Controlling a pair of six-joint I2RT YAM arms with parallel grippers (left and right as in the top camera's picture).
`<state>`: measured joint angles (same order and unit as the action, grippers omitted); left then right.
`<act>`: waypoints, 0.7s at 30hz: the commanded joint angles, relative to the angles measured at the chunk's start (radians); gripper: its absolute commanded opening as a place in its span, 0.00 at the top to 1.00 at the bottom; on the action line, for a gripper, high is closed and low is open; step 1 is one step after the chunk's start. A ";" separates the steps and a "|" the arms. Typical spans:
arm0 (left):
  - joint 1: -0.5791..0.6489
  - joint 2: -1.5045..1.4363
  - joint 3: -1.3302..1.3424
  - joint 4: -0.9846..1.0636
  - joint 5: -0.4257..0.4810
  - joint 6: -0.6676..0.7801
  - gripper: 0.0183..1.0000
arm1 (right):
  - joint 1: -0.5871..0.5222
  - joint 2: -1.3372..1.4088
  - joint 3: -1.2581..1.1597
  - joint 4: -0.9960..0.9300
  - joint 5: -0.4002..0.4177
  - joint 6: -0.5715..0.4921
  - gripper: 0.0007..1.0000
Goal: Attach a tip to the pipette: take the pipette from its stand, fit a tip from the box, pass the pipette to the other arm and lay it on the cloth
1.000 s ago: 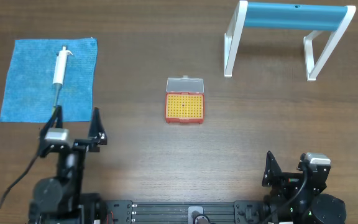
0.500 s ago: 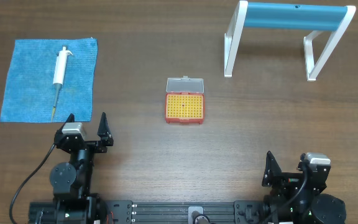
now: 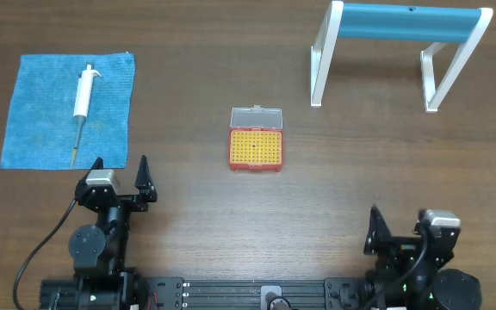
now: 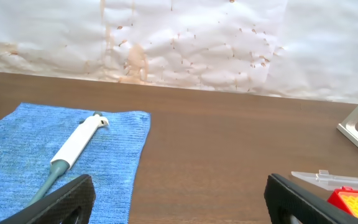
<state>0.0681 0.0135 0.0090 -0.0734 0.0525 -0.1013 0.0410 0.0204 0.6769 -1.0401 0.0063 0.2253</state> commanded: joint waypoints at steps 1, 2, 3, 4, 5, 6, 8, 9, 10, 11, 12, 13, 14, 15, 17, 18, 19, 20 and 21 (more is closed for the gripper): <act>-0.003 -0.007 -0.003 -0.005 -0.015 0.013 0.12 | -0.003 0.000 -0.211 0.465 0.012 -0.150 0.13; -0.003 -0.007 -0.003 -0.005 -0.015 0.013 0.12 | -0.003 0.000 -0.264 0.555 0.013 -0.153 0.13; -0.003 -0.007 -0.003 -0.005 -0.016 0.013 0.12 | -0.003 0.000 -0.339 0.671 0.008 -0.152 0.13; -0.003 -0.007 -0.003 -0.005 -0.016 0.013 0.12 | -0.003 0.000 -0.411 0.783 0.002 -0.152 0.13; -0.003 -0.007 -0.003 -0.005 -0.016 0.013 0.12 | -0.003 0.000 -0.454 0.845 0.002 -0.152 0.13; -0.003 -0.007 -0.003 -0.005 -0.016 0.013 0.12 | -0.003 0.000 -0.495 0.904 0.002 -0.153 0.13; -0.003 -0.007 -0.003 -0.005 -0.016 0.013 0.12 | -0.003 0.000 -0.550 0.968 0.002 -0.152 0.13; -0.003 -0.007 -0.003 -0.005 -0.016 0.013 0.12 | -0.003 0.000 -0.563 0.980 0.002 -0.152 0.13; -0.003 -0.007 -0.003 -0.005 -0.016 0.013 0.12 | -0.003 0.000 -0.579 0.982 0.002 -0.152 0.13; -0.003 -0.007 -0.003 -0.005 -0.016 0.013 0.12 | -0.003 0.000 -0.595 0.982 0.002 -0.153 0.13; -0.003 -0.007 -0.003 -0.005 -0.016 0.013 0.12 | -0.003 0.000 -0.607 0.982 0.002 -0.152 0.13; -0.003 -0.007 -0.003 -0.005 -0.016 0.013 0.12 | -0.003 0.000 -0.627 0.982 0.001 -0.151 0.13; -0.003 -0.007 -0.003 -0.005 -0.016 0.013 0.12 | -0.003 0.000 -0.649 0.982 0.001 -0.152 0.13; -0.003 -0.007 -0.003 -0.005 -0.016 0.013 0.12 | -0.003 0.000 -0.664 0.983 0.002 -0.152 0.13; -0.003 -0.007 -0.003 -0.005 -0.015 0.013 0.12 | -0.003 -0.001 -0.673 0.971 0.005 -0.153 0.13; -0.003 -0.007 -0.003 -0.005 -0.016 0.013 0.12 | -0.003 -0.002 -0.673 0.971 0.005 -0.153 0.13; -0.003 -0.007 -0.003 -0.005 -0.015 0.013 0.12 | -0.003 -0.003 -0.673 0.970 0.006 -0.153 0.13; -0.003 -0.007 -0.003 -0.005 -0.016 0.013 0.12 | -0.003 -0.004 -0.673 0.969 0.006 -0.154 0.13; -0.003 -0.007 -0.003 -0.005 -0.016 0.013 0.12 | -0.003 -0.004 -0.673 0.969 0.005 -0.156 0.13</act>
<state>0.0681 0.0128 0.0086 -0.0738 0.0486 -0.1013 0.0410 0.0257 0.0113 -0.0708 0.0063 0.0906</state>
